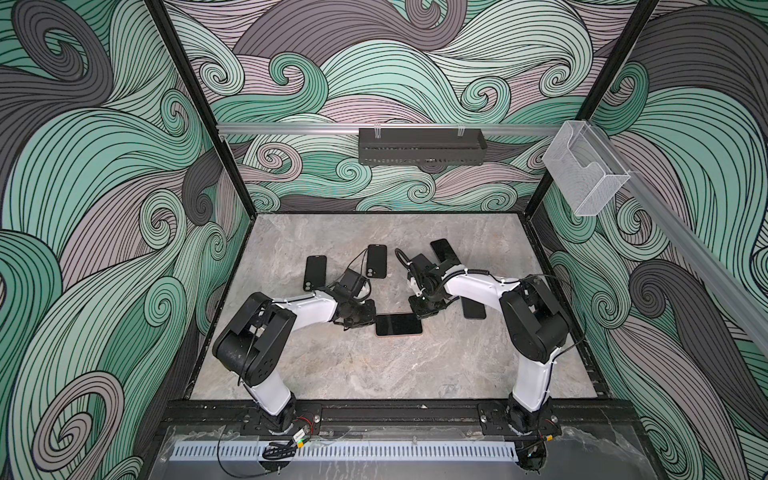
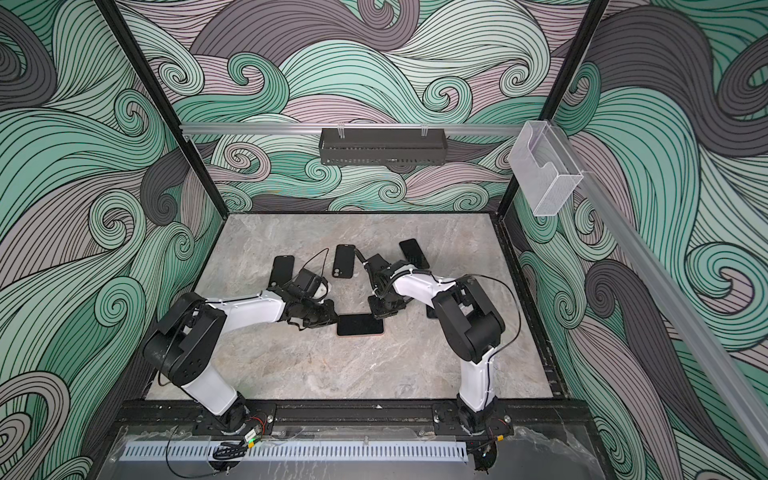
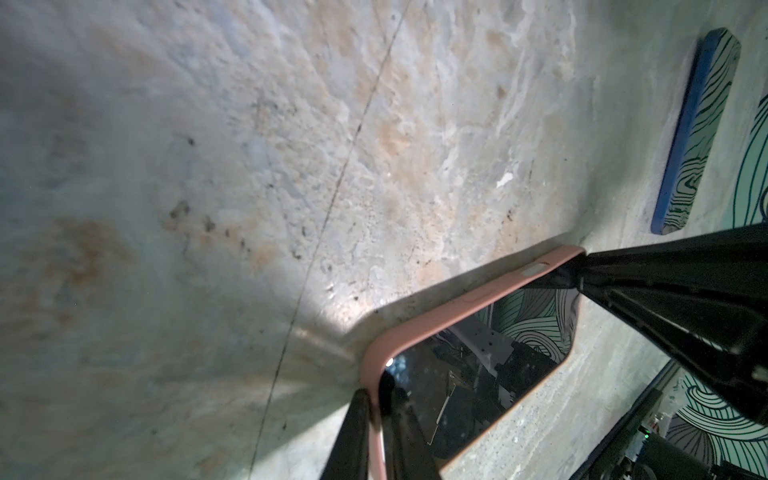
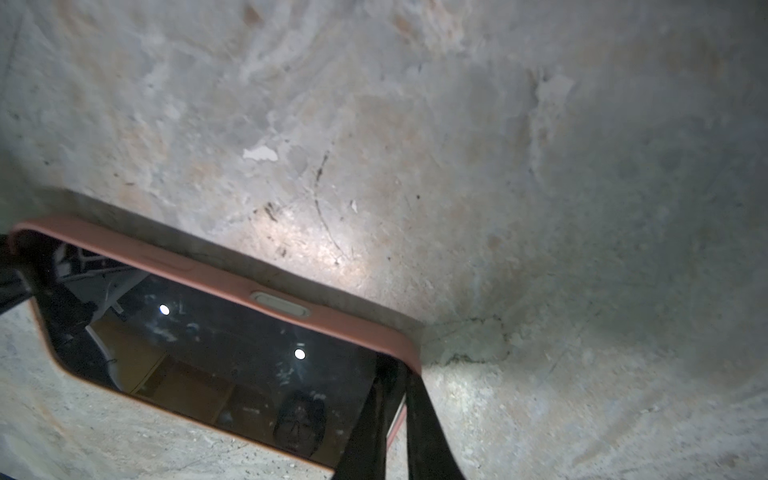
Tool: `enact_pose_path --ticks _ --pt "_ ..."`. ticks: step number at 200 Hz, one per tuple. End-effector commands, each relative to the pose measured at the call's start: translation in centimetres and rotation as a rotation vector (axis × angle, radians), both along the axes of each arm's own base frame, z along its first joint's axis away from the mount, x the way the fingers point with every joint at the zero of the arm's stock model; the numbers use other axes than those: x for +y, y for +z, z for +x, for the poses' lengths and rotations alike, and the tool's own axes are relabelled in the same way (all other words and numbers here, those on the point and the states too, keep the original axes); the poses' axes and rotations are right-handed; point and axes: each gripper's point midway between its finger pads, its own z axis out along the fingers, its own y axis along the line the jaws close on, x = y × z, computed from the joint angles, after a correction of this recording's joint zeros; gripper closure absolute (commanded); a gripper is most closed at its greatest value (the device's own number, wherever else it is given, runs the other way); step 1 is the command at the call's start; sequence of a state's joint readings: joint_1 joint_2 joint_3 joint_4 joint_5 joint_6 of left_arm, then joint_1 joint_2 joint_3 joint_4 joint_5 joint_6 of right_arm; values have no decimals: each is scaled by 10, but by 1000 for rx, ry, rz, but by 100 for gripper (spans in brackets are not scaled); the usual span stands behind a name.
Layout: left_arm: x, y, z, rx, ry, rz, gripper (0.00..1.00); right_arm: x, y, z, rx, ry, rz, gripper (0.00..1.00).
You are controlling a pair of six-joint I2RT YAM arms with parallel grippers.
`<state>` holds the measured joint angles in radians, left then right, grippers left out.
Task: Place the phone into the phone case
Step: 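Press the case rim over the phone edge with the right gripper, then grip the cased phone with the right gripper while the left arm draws back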
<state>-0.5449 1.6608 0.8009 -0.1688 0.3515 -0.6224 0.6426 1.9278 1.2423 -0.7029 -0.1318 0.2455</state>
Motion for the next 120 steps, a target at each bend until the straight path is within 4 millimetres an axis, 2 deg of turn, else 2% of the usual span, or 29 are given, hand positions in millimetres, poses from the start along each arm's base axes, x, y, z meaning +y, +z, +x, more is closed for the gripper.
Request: enact_pose_path --ticks 1,36,68,85,97,120 --pt "10 -21 -17 65 1 52 87 -7 -99 -50 207 13 -37 87" --pt "11 -20 -17 65 3 58 87 -11 -96 -49 190 -2 -53 87" --pt "16 -19 -16 59 19 84 87 -36 -70 -36 91 13 -198 84" --pt "20 -17 -15 51 30 103 87 -45 -51 -30 50 31 -249 78" --pt "23 -14 -14 42 34 118 86 -45 -37 -25 23 50 -247 73" --pt "30 -10 -15 31 48 142 83 -29 -12 -20 -15 125 -161 58"
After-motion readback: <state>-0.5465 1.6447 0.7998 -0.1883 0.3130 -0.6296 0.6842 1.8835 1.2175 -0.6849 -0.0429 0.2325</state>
